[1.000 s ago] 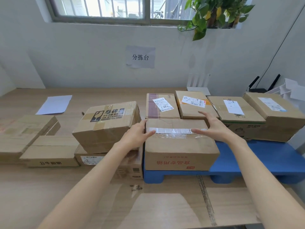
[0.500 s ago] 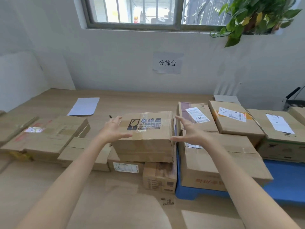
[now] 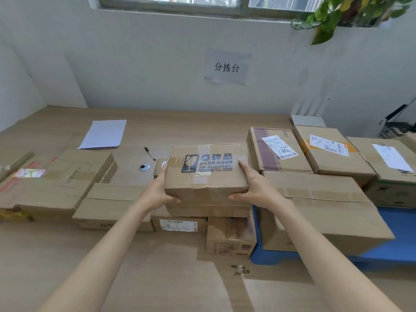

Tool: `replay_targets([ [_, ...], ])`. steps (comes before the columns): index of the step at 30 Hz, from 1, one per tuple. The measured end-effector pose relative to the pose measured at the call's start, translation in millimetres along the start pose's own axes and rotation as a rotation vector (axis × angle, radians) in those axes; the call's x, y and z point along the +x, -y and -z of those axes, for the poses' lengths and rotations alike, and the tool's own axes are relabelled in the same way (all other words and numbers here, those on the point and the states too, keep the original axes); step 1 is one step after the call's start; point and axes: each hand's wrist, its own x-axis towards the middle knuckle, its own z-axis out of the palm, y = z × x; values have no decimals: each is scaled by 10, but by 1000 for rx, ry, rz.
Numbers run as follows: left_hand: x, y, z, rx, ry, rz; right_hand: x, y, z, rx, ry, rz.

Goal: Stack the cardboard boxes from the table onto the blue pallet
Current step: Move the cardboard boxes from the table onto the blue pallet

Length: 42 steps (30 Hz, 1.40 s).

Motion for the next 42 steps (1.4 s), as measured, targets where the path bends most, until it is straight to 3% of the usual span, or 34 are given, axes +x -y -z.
replay_targets([
  [9,-67,-335,519,68,-98,-110,63,165,339,147,-35,0],
  [14,-240,-881,885,118,-238,-214,-53,288,853,202,-134,61],
  [20,-423,-1749,791,140,-277,-369,-498,-20,1572,181,-263,37],
  [25,-492,-2532,151,139,-218,-451,-1136,-706,2156,143,-329,-24],
  [34,-877,-4138,-1682,97,-65,-576,-2630,-2401,3087,134,-408,-193],
  [42,-1177,-4784,-3060,105,100,-558,-3487,-3631,3356,263,-375,-286],
])
